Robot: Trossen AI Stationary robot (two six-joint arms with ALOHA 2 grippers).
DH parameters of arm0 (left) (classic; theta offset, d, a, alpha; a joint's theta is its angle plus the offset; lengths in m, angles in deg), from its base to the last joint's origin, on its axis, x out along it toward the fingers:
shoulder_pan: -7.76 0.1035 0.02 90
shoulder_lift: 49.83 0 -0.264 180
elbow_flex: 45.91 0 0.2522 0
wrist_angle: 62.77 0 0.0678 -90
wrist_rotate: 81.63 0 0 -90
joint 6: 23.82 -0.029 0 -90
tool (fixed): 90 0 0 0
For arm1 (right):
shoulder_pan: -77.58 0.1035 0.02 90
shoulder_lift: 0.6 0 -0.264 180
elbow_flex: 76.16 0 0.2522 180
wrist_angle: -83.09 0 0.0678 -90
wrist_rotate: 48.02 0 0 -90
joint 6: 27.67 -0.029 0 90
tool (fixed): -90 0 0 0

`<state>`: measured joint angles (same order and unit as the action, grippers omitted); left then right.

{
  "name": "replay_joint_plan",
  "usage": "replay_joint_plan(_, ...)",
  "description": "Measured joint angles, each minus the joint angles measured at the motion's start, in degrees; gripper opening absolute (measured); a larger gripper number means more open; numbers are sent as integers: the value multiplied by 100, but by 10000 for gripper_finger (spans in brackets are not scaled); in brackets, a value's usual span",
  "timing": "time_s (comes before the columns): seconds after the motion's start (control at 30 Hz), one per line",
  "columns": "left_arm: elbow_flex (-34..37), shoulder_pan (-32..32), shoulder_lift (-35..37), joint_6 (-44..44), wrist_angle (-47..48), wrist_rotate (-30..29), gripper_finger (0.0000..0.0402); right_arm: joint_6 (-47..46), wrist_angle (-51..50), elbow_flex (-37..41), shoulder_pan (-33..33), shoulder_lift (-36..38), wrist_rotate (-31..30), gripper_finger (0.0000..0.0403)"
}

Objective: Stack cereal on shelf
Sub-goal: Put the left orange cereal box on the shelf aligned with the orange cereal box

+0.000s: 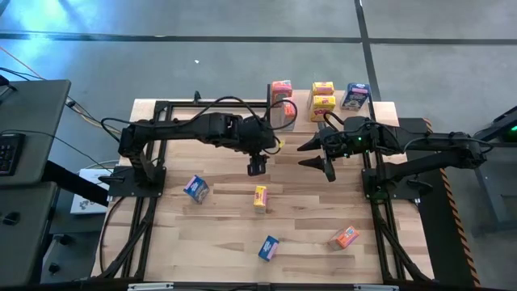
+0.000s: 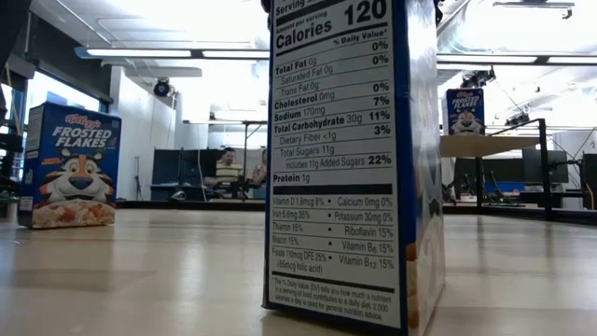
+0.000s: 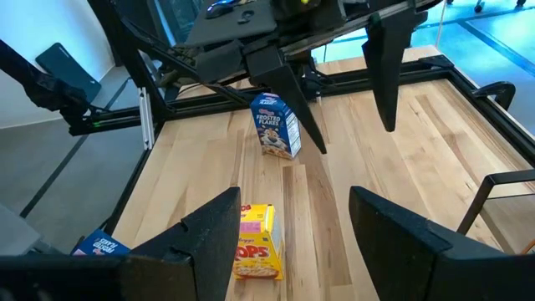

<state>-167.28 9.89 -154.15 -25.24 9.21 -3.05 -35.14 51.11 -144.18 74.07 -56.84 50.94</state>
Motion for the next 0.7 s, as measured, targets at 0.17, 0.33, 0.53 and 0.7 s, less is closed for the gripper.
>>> replay_joint_plan(0.17,0,-12,0,142,123,-34,239,0,0,0,0,-1,1,217)
replay_joint_plan(0.33,211,-82,38,246,-45,-57,239,0,0,0,0,-1,-1,217)
replay_joint_plan(0.53,1357,-223,570,593,-629,-221,239,-133,25,0,0,-1,-1,217)
replay_joint_plan(0.7,2290,-354,1180,888,-1314,-295,239,-201,68,0,2,-1,-433,217)
